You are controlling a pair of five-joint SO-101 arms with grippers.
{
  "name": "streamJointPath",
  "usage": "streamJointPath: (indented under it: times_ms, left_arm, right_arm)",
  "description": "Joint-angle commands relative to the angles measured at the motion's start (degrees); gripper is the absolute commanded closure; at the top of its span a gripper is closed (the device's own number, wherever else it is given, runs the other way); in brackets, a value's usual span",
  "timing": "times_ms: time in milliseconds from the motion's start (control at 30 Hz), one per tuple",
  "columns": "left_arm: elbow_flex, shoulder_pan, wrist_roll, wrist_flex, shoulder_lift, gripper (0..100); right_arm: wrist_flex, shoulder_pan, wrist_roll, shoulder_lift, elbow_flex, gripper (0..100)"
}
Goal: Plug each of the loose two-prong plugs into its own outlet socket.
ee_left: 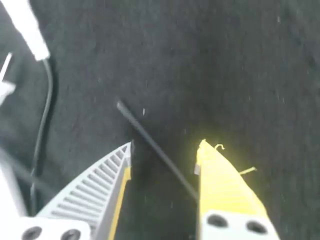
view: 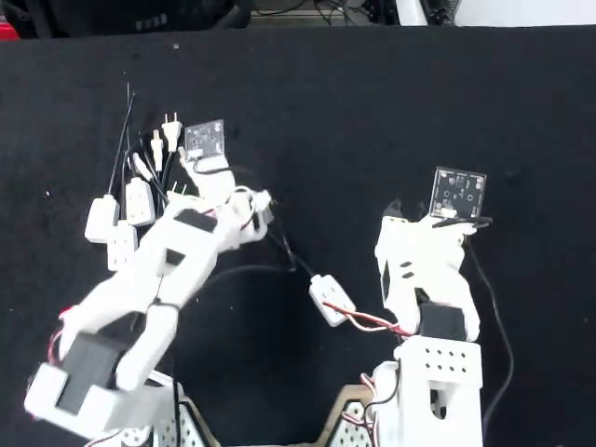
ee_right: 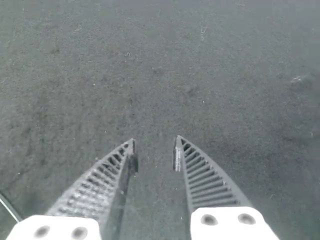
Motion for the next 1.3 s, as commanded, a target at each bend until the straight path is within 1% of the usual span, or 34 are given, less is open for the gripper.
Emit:
streamJointPath:
  times_ms: [0, 133, 200, 233, 300, 400, 467, 533, 633, 700, 800, 933, 1133, 1200, 1267]
  left_arm:
    - [-7.2, -0.7, 2.5, -2.3, 6.9, 78]
    - [-12.2, -4.2, 9.1, -2.2, 15.7, 79]
    - [-14.8, -7.1, 11.7, -0.3, 18.9, 80]
    - [-16.2, -8.2, 13.3, 2.3, 19.9, 80]
    - [-18.9, -9.6, 15.6, 9.8, 20.2, 80]
    - [-22.1, -10.6, 14.9, 21.5, 20.3, 80]
    - [-23.4, -11.1, 10.7, 27.3, 20.3, 80]
    - [-23.9, -11.6, 4.9, 31.1, 20.3, 80]
    - [-23.6, -12.5, -4.1, 33.5, 20.3, 80]
    - [-23.6, -13.6, -8.4, 34.6, 20.2, 80]
    - [-24.1, -15.2, -12.9, 37.7, 18.6, 80]
    - [-21.4, -15.1, -18.9, 40.7, 10.9, 80]
    - [-10.2, -12.1, -27.8, 38.6, -6.2, 80]
    - [-6.3, -11.6, -30.1, 36.6, -11.3, 80]
    - [-1.9, -11.6, -30.3, 32.8, -15.6, 80]
  right_arm:
    - [-1.4, 0.3, -0.4, 0.0, -1.4, 87.8]
    - [-1.4, 0.4, -0.4, 0.0, -1.4, 87.8]
    - [-1.4, 0.4, -0.4, 0.0, -1.4, 87.8]
    - [-1.4, 0.4, -0.4, 0.0, -1.4, 87.8]
    - [-1.4, 0.4, -0.4, 0.0, -1.4, 87.8]
    - [-1.4, 0.4, -0.4, 0.0, -1.4, 87.8]
    - [-1.5, 0.4, -0.4, 0.0, -1.4, 87.8]
    - [-1.5, 0.4, -0.4, 0.0, -1.4, 87.8]
    - [-1.5, 0.4, -0.4, 0.0, -1.4, 87.8]
    - [-1.5, 0.4, -0.4, 0.0, -1.4, 87.8]
    - [-1.5, 0.4, -0.4, 0.0, -1.4, 87.8]
    - [-1.5, 0.3, -0.4, 0.0, -1.4, 87.8]
    - [0.2, 0.1, 0.4, 0.0, -2.5, 87.6]
    - [4.9, -0.4, 4.0, 0.4, -6.1, 87.5]
    - [12.5, -2.1, 8.3, 0.5, -11.3, 87.5]
